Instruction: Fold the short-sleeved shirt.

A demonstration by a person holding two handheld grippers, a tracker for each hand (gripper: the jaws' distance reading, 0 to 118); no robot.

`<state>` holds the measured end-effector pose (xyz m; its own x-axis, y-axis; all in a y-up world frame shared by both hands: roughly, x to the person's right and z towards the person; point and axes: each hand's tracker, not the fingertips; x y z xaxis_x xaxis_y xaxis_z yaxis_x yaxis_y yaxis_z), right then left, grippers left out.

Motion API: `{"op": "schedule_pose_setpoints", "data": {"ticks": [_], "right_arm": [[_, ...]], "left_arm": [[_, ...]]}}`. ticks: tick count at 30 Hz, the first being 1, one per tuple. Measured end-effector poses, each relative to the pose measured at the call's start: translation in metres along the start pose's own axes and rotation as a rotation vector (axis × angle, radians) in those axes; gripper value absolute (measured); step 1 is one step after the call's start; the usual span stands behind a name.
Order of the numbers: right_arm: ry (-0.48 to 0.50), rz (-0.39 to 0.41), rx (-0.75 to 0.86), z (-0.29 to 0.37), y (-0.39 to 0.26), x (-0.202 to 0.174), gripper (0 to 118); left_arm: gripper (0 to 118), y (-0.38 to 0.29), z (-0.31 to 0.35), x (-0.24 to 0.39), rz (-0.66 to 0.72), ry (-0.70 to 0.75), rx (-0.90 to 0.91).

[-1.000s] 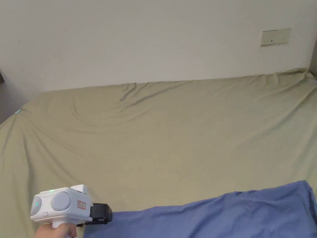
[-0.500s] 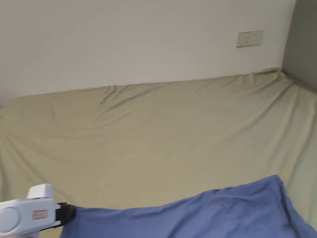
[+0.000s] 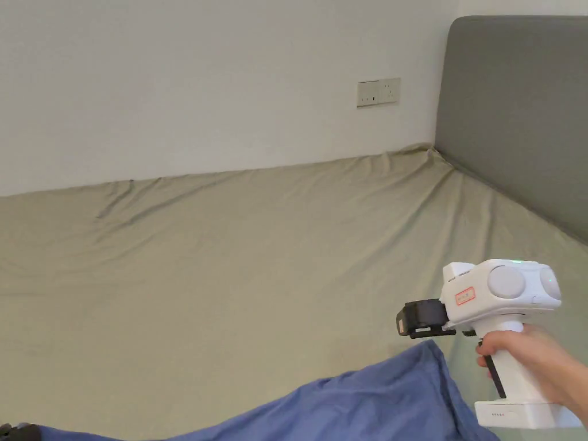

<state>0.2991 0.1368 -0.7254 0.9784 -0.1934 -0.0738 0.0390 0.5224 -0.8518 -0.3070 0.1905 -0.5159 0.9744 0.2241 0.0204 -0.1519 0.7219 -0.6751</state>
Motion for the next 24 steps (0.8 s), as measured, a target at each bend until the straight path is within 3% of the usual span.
{"op": "schedule_pose_setpoints", "data": {"ticks": [1,3,4,6,9,12,15,22,24], "right_arm": [[0.016,-0.017,0.001,-0.012,0.001,0.001,89],[-0.029,-0.034,-0.060,-0.032,0.000,0.006,81],[-0.053,-0.051,-0.126,-0.041,-0.001,0.008,68],[-0.030,-0.110,-0.215,-0.050,-0.006,0.010,5],[0.029,-0.137,-0.137,-0.038,-0.014,0.009,5],[0.027,-0.050,-0.081,-0.019,-0.018,0.006,5],[0.085,-0.097,-0.017,0.008,-0.027,0.005,5],[-0.065,0.205,0.254,0.125,-0.096,-0.012,5],[-0.077,0.190,0.301,0.159,-0.129,-0.008,5]], "left_arm": [[3,0.002,-0.003,0.000,0.003,-0.005,-0.002],[3,0.000,-0.006,0.001,0.007,-0.003,-0.011],[3,0.000,-0.007,0.000,0.004,0.001,-0.015],[3,0.000,-0.009,-0.002,-0.003,0.014,-0.025],[3,-0.002,-0.010,-0.009,0.014,0.020,-0.039],[3,-0.006,-0.011,-0.015,0.046,0.033,-0.038],[3,-0.007,-0.011,-0.019,0.097,0.019,-0.027],[3,-0.018,0.036,-0.014,0.024,0.048,0.080],[3,-0.028,0.057,-0.014,0.011,0.034,0.103]]}}
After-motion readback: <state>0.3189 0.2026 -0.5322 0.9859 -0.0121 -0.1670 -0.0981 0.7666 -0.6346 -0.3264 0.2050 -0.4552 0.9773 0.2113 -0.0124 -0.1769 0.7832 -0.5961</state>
